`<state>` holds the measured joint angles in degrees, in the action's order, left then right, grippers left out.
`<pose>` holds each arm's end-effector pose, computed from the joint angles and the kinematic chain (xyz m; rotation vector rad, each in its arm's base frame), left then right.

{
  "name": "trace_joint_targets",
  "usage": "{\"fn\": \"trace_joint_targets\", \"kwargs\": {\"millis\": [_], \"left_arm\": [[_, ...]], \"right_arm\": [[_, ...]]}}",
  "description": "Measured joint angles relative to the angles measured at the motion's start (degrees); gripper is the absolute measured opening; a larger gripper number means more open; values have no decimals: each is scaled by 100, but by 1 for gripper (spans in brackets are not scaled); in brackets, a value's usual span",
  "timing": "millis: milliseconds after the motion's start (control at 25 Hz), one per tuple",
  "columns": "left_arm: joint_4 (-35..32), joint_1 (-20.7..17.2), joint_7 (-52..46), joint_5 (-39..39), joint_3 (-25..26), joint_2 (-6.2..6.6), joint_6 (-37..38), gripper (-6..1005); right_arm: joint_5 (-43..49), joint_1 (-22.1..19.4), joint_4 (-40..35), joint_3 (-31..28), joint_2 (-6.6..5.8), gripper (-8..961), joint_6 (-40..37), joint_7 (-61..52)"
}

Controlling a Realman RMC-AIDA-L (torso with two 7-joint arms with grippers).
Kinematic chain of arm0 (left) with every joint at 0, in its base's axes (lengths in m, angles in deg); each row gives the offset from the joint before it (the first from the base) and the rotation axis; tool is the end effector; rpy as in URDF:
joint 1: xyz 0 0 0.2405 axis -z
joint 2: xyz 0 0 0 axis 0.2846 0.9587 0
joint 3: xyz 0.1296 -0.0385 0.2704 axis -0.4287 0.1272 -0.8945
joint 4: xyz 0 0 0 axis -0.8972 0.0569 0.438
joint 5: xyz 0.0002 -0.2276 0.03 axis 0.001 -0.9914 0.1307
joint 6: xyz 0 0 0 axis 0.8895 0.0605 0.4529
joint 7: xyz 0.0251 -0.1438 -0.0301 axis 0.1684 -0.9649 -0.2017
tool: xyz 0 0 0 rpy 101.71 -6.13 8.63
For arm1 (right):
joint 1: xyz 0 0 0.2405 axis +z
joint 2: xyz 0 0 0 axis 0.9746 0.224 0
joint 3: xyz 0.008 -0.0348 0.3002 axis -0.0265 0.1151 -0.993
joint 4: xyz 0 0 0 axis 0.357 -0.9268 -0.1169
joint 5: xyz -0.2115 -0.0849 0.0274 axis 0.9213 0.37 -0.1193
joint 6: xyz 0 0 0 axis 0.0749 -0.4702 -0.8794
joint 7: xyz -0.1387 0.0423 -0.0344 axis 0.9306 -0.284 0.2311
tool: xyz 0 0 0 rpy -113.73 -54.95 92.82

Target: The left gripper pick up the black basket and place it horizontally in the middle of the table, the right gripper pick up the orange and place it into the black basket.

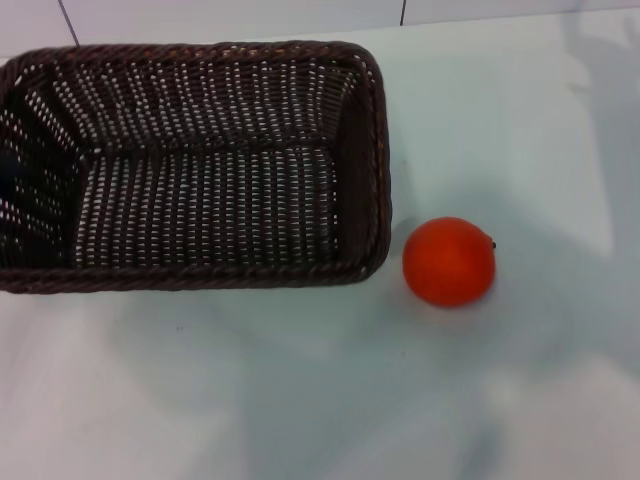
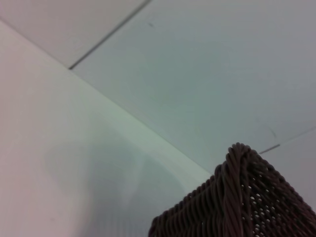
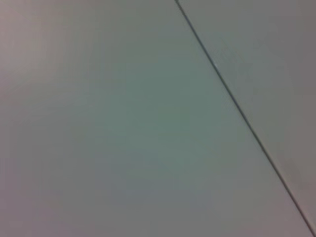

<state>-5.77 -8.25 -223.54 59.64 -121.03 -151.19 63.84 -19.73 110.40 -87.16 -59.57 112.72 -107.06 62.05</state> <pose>-0.3279 0.3072 0.0797 -1.8376 -1.7928 -0.8320 0.3983 0.4094 0.0328 -0.9380 -1.1840 -1.6028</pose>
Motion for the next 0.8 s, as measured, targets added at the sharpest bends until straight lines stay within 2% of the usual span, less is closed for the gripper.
{"fn": "trace_joint_targets", "kwargs": {"millis": [320, 800], "left_arm": [[884, -130, 533, -227, -116, 0, -352, 174], [1310, -133, 906, -372, -209, 0, -584, 177]], "right_arm": [[1, -21, -61, -64, -4, 775, 37, -38], [1, 12, -37, -63, 0, 776, 155, -44]]}}
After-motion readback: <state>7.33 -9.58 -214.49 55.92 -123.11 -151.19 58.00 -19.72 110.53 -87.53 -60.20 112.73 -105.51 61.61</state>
